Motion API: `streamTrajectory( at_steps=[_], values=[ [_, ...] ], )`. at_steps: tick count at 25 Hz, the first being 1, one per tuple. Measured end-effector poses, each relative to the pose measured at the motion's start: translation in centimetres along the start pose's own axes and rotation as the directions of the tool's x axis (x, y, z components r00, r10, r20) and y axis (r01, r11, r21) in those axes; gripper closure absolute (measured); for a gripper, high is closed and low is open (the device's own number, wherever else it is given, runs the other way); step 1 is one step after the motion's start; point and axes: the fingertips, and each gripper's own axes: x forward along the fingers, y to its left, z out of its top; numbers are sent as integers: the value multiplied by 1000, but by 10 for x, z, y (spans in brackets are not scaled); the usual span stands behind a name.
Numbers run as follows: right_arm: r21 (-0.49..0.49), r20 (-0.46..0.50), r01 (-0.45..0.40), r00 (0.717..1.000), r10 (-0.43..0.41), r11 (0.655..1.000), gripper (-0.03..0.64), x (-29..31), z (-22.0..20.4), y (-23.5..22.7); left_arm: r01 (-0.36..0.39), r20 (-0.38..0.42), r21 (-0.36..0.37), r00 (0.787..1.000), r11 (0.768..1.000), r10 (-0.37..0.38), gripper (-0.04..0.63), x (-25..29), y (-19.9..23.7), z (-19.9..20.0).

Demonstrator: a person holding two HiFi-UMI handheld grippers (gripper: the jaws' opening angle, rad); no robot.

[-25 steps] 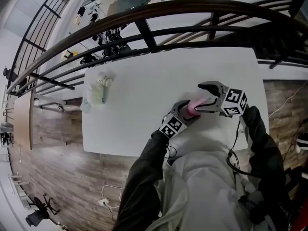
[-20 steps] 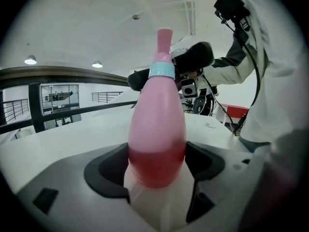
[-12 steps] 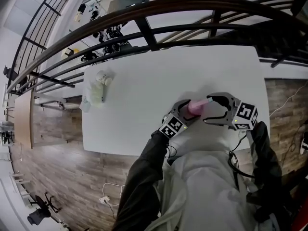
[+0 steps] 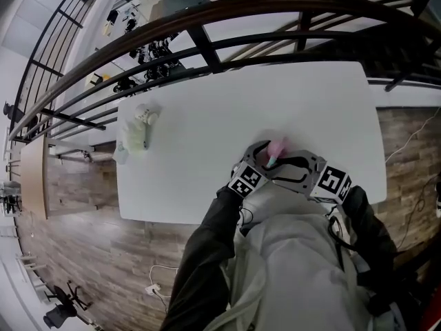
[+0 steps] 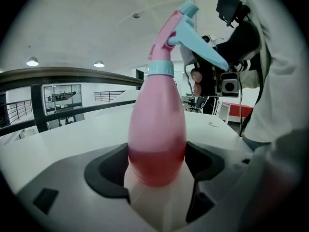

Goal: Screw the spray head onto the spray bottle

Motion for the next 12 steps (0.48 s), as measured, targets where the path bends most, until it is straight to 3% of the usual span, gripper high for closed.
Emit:
streamTrajectory(
  at_steps=[2, 5, 7, 9, 10, 12],
  values=[
    [-22, 4, 29, 1000, -29, 999, 420, 7, 1, -6, -8, -1, -9, 1000, 1000, 8, 224, 0, 2, 1],
    [-158, 16, 80, 997, -78, 984, 420, -10, 12, 0, -1, -18, 3, 1000, 1000, 1, 224, 3, -2, 1],
    [-218, 112, 195, 978, -174, 956, 420, -34, 34, -6, 5, -24, 8, 1000, 1000, -4, 224, 6, -3, -4],
    [-205, 171, 330, 939, -299, 921, 411, -51, 42, -28, 7, -22, 9, 1000, 1000, -7, 224, 8, -1, -10],
    [-209, 160, 358, 931, -329, 910, 339, -51, 38, -39, 6, -19, 8, 1000, 1000, -6, 224, 8, 0, -11],
    [-226, 107, 321, 947, -304, 920, 277, -39, 29, -53, 2, -20, 5, 1000, 1000, -2, 224, 8, -1, -10]
  ],
)
